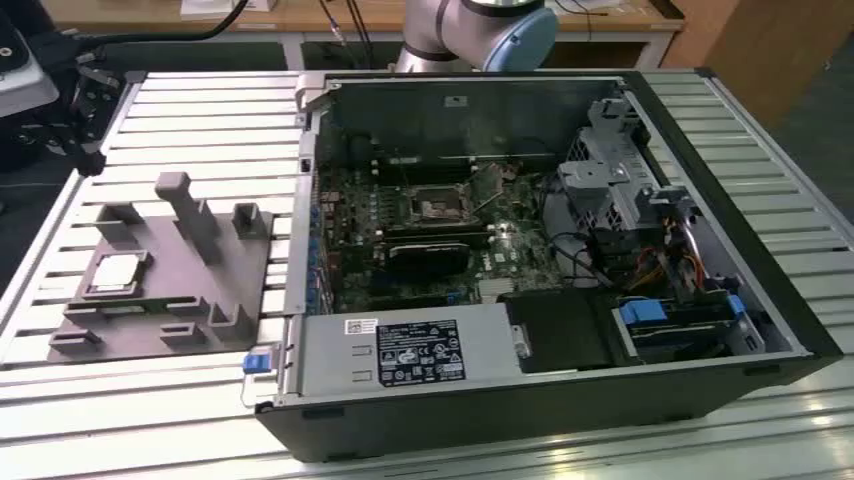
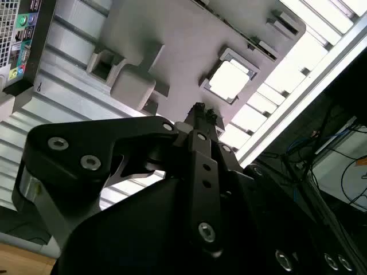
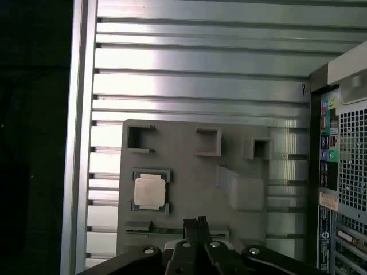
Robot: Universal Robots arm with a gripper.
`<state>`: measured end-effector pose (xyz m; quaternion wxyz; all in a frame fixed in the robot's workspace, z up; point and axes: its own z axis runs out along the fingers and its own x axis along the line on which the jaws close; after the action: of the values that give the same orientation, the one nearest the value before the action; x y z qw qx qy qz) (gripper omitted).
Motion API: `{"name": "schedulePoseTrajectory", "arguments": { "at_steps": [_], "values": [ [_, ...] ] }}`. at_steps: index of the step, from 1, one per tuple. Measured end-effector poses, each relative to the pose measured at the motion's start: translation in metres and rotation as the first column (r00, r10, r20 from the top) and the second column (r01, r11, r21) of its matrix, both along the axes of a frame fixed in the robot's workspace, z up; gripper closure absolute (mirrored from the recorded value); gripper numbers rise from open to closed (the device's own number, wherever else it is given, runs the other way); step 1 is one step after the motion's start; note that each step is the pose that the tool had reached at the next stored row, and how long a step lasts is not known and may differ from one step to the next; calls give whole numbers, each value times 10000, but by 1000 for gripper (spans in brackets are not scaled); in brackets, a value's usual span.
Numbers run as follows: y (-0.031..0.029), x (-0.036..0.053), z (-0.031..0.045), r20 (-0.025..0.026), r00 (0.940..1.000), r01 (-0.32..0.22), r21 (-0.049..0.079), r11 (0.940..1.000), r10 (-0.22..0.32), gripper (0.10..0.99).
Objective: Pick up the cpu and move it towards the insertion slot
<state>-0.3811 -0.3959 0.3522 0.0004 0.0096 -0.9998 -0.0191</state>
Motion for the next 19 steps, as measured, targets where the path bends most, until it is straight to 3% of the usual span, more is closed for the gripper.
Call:
{"name": "schedulePoseTrajectory", "arguments": {
  "at_steps": [19],
  "values": [
    [0,-69,-13,-1,10000,0,0,10000,0,980]
  ]
}}
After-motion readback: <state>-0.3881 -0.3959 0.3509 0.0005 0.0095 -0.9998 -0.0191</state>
